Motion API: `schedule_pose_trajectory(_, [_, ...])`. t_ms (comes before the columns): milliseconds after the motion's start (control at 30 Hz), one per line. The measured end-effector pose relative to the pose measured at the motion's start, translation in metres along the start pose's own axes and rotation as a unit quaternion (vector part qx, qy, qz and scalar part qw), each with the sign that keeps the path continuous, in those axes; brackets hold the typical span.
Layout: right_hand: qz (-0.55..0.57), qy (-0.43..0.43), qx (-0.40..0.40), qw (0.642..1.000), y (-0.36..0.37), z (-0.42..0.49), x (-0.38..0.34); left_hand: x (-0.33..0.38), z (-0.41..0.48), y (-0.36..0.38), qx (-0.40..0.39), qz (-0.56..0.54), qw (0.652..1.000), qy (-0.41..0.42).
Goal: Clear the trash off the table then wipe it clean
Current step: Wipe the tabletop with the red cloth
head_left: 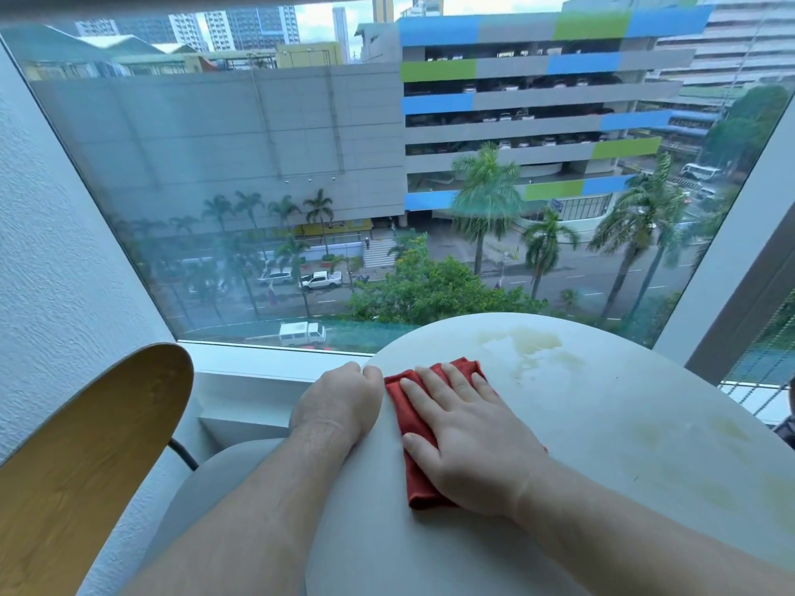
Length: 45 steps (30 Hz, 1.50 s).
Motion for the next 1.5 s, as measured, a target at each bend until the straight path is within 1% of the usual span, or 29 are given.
schedule_pose_trajectory(233, [0.01,-0.025,0.019,0.999,-0.006,0.053,-0.013,-0.003,0.004,0.001,0.007,-0.043,0.999,0.008])
schedule_pose_trajectory(433, [0.008,0.023,0.013,1.0,-0.02,0.079,0.021,-0.003,0.001,-0.001,0.007,-0.017,1.0,-0.009])
schedule_pose_trajectory(633, [0.015,0.053,0.009,0.998,-0.019,0.063,0.037,-0.004,0.006,0.002,-0.02,-0.009,0.999,-0.025])
schedule_pose_trajectory(867, [0.01,0.029,0.02,0.999,-0.007,0.035,0.012,0.008,0.02,-0.002,-0.025,-0.033,0.999,-0.012])
schedule_pose_trajectory(1067, [0.006,0.004,0.025,1.0,-0.014,0.07,0.012,0.012,0.028,-0.003,-0.009,-0.048,0.999,-0.002])
schedule_pose_trajectory(1200, [0.013,0.028,0.036,0.999,-0.022,0.093,0.03,0.008,0.029,-0.003,0.011,-0.034,0.999,-0.006])
schedule_pose_trajectory(1400, [0.037,0.098,0.038,0.994,-0.026,0.095,0.065,0.005,0.031,-0.001,0.011,-0.018,1.0,-0.016])
schedule_pose_trajectory(1500, [0.027,0.088,0.025,0.995,-0.025,0.09,0.058,0.006,0.031,-0.001,0.006,-0.009,1.0,-0.025])
Point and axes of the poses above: each hand's wrist, its own z-axis towards the middle knuckle, its own y-axis out of the palm, x = y × z, the point moved 8 cm from there along z, towards the middle knuckle, and after that the axes turned 9 degrees about -x, right-handed, at the moved point
